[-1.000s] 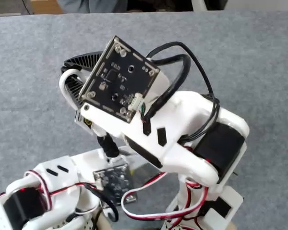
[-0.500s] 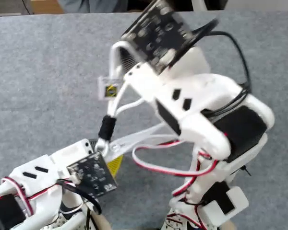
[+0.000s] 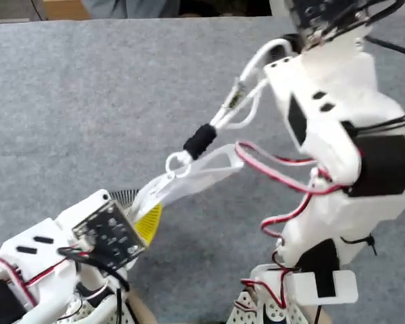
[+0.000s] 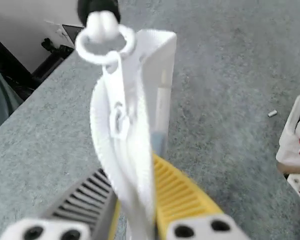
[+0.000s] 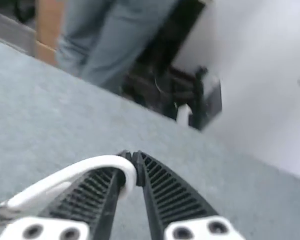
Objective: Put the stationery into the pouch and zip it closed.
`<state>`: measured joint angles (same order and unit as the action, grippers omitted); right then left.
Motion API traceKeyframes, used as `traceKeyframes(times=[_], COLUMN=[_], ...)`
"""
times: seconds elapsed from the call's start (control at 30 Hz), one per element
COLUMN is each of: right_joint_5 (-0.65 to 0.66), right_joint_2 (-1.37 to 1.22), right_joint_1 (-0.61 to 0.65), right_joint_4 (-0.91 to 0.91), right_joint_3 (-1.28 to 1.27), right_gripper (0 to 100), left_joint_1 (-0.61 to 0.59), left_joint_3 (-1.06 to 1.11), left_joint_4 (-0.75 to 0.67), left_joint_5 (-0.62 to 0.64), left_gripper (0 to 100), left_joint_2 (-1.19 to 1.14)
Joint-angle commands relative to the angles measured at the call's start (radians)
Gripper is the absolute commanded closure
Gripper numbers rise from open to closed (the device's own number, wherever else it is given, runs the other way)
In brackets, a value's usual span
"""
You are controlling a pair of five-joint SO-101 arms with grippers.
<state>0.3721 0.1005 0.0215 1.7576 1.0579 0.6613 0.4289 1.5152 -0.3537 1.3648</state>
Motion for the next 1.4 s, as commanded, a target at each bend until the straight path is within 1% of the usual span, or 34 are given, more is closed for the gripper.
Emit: traceKeyframes(times=[0.0, 0.47, 0.57, 0.7, 0.8, 0.97, 1.07, 1.2, 1.27, 1.37], right_joint_5=[0.0, -0.008, -0.002, 0.002, 0.003, 0.054, 0.049, 0.046, 0.046, 0.04], right_joint_2=[0.008, 0.008, 0.008, 0.025, 0.084, 0.262, 0.398, 0.493, 0.463, 0.384], right_joint_1=[-0.103, -0.242, -0.258, -0.293, -0.315, -0.319, -0.318, -0.315, -0.327, -0.397], right_joint_4=[0.005, 0.002, -0.006, -0.055, -0.129, -0.301, -0.377, -0.39, -0.365, -0.353], right_joint_3=[-0.065, -0.375, -0.466, -0.604, -0.743, -1.012, -1.063, -1.021, -1.043, -1.139], right_gripper=[98.6, 98.6, 98.6, 98.6, 98.6, 98.6, 98.6, 98.6, 98.6, 98.6], left_joint_1=[-0.024, -0.035, -0.05, -0.071, -0.071, -0.073, -0.073, -0.073, -0.073, -0.074], left_joint_3=[-0.096, -0.105, -0.108, -0.151, -0.17, -0.162, -0.162, -0.173, -0.189, -0.205], left_joint_4=[-0.009, -0.009, -0.012, -0.011, -0.009, -0.008, -0.006, -0.012, -0.008, -0.005], left_joint_5=[0.015, 0.017, 0.04, 0.051, 0.051, 0.051, 0.051, 0.052, 0.052, 0.052], left_gripper=[97, 97, 97, 97, 97, 97, 97, 97, 97, 97], left_joint_2=[0.009, 0.009, 0.009, 0.009, 0.009, 0.009, 0.009, 0.008, 0.008, 0.008])
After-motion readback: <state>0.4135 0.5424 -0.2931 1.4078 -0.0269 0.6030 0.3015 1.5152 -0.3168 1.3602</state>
